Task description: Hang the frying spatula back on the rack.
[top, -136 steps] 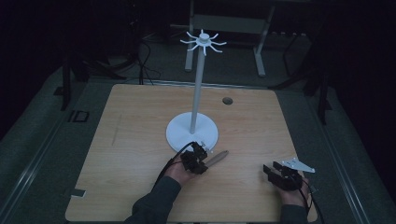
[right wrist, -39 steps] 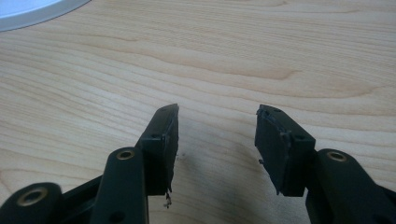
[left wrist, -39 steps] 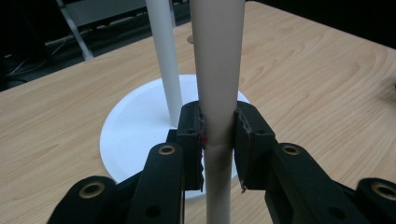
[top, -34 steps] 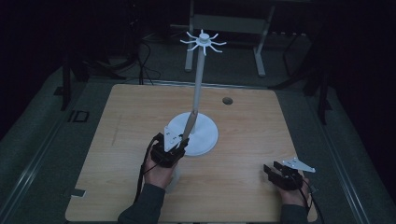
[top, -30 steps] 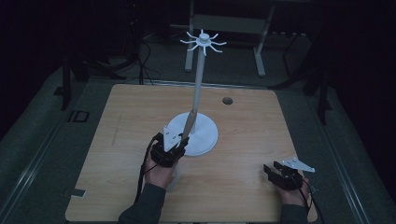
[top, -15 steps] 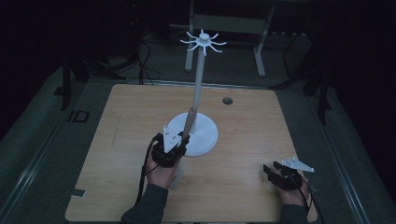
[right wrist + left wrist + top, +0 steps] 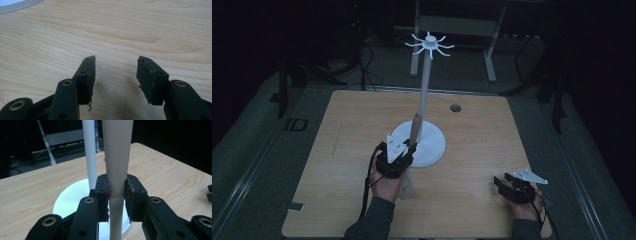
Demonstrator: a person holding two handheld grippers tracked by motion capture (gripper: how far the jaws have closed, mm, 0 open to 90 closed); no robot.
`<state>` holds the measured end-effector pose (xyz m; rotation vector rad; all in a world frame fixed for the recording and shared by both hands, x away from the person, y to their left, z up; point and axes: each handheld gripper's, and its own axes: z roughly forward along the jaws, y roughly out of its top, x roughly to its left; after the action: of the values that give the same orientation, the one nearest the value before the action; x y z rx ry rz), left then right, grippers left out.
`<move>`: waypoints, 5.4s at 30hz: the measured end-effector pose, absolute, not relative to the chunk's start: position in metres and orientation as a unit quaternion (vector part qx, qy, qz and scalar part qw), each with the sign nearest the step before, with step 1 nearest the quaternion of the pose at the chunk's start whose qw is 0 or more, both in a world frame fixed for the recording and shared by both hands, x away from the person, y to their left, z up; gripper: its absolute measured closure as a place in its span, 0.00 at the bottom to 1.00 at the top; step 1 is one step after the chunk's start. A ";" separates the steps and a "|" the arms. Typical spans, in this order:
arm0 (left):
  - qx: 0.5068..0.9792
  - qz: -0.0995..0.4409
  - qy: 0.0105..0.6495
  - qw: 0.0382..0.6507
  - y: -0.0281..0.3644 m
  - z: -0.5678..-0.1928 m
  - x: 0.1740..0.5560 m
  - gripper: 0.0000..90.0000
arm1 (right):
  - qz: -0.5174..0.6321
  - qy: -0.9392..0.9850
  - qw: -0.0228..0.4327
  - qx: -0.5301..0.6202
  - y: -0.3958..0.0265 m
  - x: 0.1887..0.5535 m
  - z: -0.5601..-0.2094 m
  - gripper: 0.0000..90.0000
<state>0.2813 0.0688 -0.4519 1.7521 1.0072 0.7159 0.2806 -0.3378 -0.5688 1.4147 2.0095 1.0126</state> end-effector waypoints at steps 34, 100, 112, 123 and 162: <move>0.695 0.312 0.400 0.509 0.067 -0.435 0.285 0.83 | 0.370 0.734 0.239 0.517 -0.338 0.281 -0.569 0.54; 0.636 0.437 0.421 0.477 0.015 -0.337 0.320 0.83 | 0.371 0.734 0.238 0.516 -0.338 0.281 -0.569 0.54; 0.638 0.443 0.436 0.454 0.011 -0.331 0.330 0.83 | 0.373 0.734 0.238 0.516 -0.339 0.281 -0.569 0.54; 0.643 0.441 0.441 0.444 0.009 -0.331 0.335 0.83 | 0.374 0.733 0.237 0.516 -0.339 0.281 -0.569 0.54; 0.646 0.438 0.452 0.431 0.009 -0.324 0.353 0.83 | 0.374 0.734 0.237 0.515 -0.339 0.281 -0.569 0.54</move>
<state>0.3533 0.0094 -0.3244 1.6115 1.1267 1.0932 0.2812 -0.3394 -0.5686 1.4120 2.0120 1.0253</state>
